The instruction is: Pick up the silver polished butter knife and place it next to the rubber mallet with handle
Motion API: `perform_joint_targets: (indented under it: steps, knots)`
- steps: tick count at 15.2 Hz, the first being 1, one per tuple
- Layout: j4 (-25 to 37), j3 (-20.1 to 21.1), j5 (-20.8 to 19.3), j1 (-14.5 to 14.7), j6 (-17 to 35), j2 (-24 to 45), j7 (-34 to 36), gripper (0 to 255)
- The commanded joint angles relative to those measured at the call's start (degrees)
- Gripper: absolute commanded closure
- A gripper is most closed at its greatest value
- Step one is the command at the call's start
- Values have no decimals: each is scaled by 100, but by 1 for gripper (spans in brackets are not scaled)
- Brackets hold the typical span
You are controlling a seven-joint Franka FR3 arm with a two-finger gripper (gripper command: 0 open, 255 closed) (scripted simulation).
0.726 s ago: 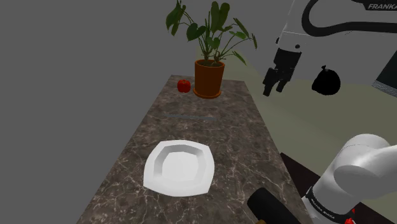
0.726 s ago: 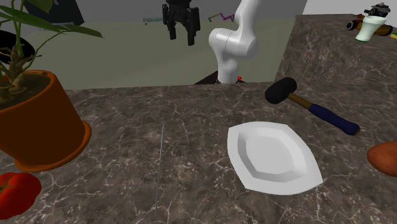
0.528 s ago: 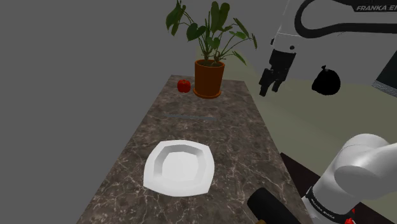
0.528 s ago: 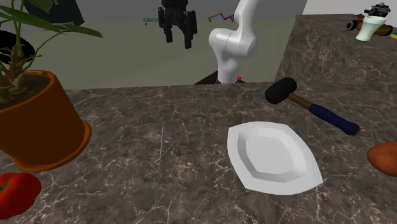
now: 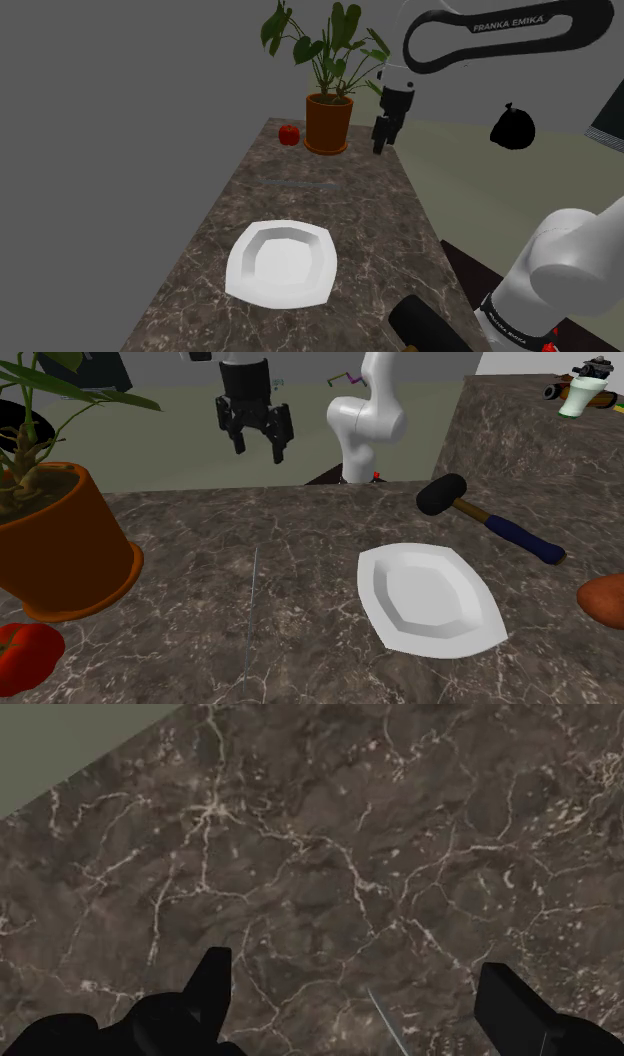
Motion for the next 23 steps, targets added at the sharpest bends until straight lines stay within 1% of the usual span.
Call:
perform_joint_targets:
  steps: [1,8,16,17,23]
  knots:
    - [208,47,-1,120,217,453,-239,0]
    - [1187,238,-68,432,587,1909,-1045,0]
    - [2487,568,-291,765,727,3467,-1815,0]
    - [2578,591,-312,789,727,3567,-1861,0]
    - [2246,585,-327,784,1161,3670,-1851,0]
